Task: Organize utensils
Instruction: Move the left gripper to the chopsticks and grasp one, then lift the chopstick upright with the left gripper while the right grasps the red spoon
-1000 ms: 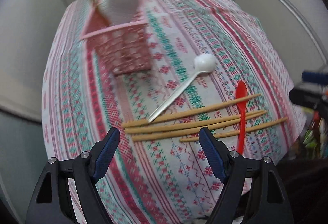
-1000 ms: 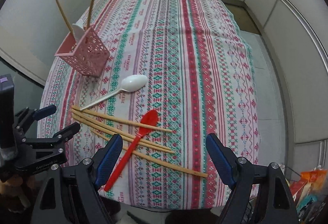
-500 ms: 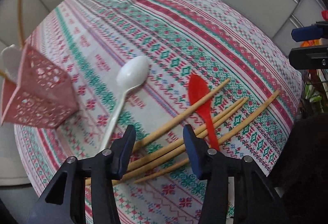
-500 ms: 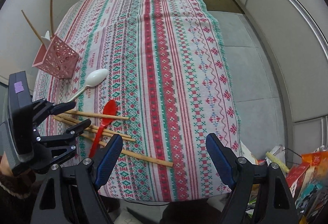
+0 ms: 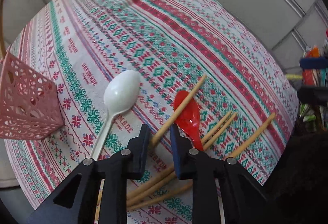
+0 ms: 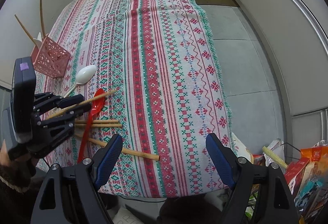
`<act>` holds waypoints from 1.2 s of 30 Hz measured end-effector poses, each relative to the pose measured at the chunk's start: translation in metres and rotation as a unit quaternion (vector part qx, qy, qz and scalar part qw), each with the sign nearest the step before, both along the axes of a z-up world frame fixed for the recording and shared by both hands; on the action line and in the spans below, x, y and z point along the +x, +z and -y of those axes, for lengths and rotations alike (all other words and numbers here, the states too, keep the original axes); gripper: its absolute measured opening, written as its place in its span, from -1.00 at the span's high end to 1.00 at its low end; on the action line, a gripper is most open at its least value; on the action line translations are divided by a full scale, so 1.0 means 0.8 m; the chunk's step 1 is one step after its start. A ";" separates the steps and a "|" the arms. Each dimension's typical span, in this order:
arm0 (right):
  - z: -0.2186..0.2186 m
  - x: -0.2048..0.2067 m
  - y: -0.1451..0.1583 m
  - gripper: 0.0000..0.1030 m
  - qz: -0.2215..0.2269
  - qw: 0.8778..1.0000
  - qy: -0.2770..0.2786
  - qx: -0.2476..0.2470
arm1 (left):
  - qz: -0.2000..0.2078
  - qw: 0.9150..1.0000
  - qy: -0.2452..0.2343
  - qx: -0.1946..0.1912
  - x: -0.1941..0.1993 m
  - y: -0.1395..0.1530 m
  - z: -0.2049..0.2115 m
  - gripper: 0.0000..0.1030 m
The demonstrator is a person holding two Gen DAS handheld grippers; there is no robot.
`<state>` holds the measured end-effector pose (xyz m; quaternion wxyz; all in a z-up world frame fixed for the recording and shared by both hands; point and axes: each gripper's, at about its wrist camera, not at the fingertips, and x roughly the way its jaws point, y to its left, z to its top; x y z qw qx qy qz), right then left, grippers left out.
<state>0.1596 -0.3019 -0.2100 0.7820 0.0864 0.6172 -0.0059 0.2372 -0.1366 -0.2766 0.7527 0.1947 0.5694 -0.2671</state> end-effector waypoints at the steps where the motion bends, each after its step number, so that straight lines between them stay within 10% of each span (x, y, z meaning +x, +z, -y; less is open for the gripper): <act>1: 0.000 0.000 0.000 -0.64 -0.001 1.000 0.000 0.001 | -0.003 1.000 0.012 -0.007 0.009 0.000 -0.004 0.66; 29: -0.059 0.003 -0.026 -0.63 -0.039 0.997 0.037 0.050 | 0.030 0.988 0.137 -0.071 0.001 0.089 -0.093 0.87; 36: -0.082 0.033 -0.032 0.07 -0.030 0.993 0.023 0.116 | 0.043 0.980 0.163 -0.103 -0.016 0.117 -0.132 0.87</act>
